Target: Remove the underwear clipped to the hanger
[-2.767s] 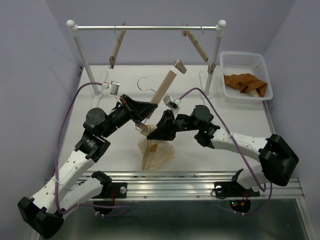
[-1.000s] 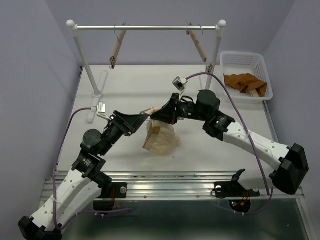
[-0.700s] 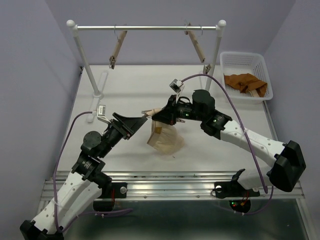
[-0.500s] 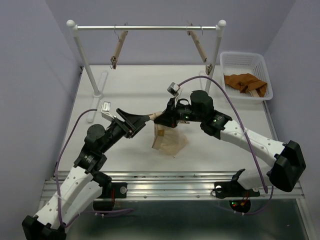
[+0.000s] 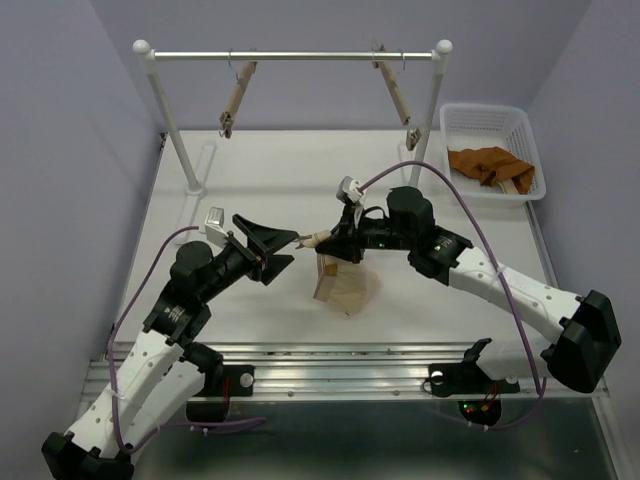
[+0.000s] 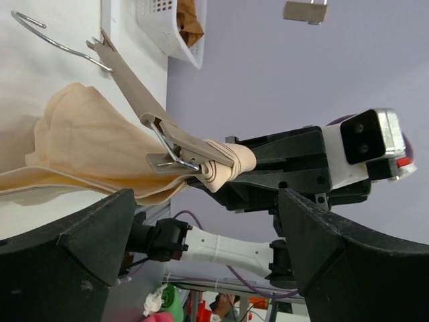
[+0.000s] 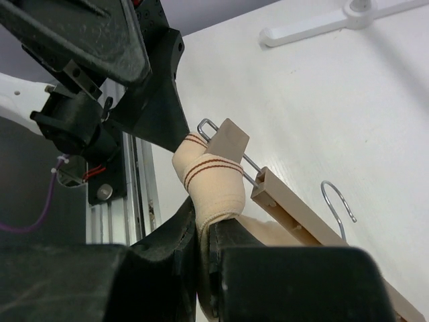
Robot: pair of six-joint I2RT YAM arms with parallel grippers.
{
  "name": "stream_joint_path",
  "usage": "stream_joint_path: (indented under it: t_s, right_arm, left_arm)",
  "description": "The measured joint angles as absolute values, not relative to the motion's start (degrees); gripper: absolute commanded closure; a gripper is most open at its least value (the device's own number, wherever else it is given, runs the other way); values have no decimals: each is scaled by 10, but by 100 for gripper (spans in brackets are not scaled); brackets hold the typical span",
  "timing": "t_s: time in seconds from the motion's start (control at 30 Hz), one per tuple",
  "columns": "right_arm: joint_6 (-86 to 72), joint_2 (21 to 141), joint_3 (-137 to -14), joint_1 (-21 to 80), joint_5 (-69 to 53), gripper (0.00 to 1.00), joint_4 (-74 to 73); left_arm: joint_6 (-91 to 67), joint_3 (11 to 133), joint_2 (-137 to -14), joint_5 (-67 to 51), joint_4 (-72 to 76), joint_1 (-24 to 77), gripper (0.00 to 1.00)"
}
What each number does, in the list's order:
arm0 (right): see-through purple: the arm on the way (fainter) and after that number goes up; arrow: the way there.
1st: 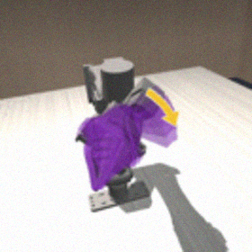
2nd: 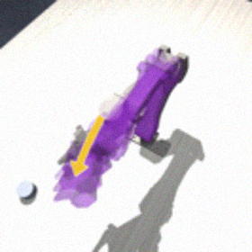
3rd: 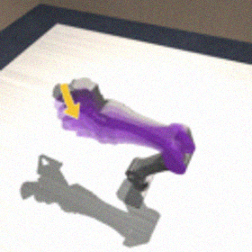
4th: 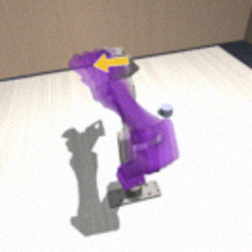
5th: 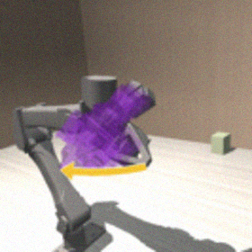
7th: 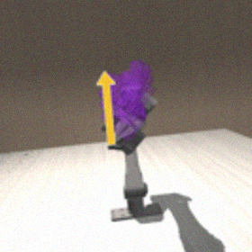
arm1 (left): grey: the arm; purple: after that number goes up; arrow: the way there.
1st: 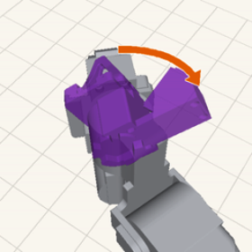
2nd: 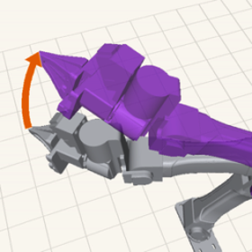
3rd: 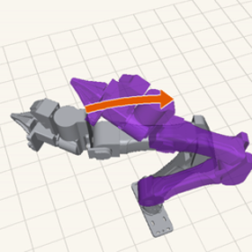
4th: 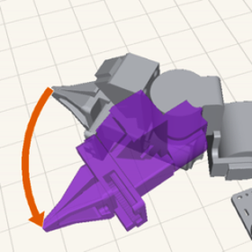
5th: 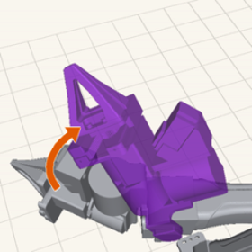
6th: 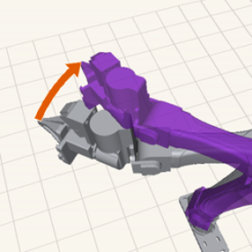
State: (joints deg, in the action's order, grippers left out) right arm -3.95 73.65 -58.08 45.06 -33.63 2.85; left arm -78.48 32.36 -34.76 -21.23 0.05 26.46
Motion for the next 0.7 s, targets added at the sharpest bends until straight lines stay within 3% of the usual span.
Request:
stream_joint_path:
  t_s: [0.7]
  right_arm:
    - [51, 737, -579, 504, -303, 99, 33]
  left_arm:
    - [-861, 306, -329, -178, -22, 264, 1]
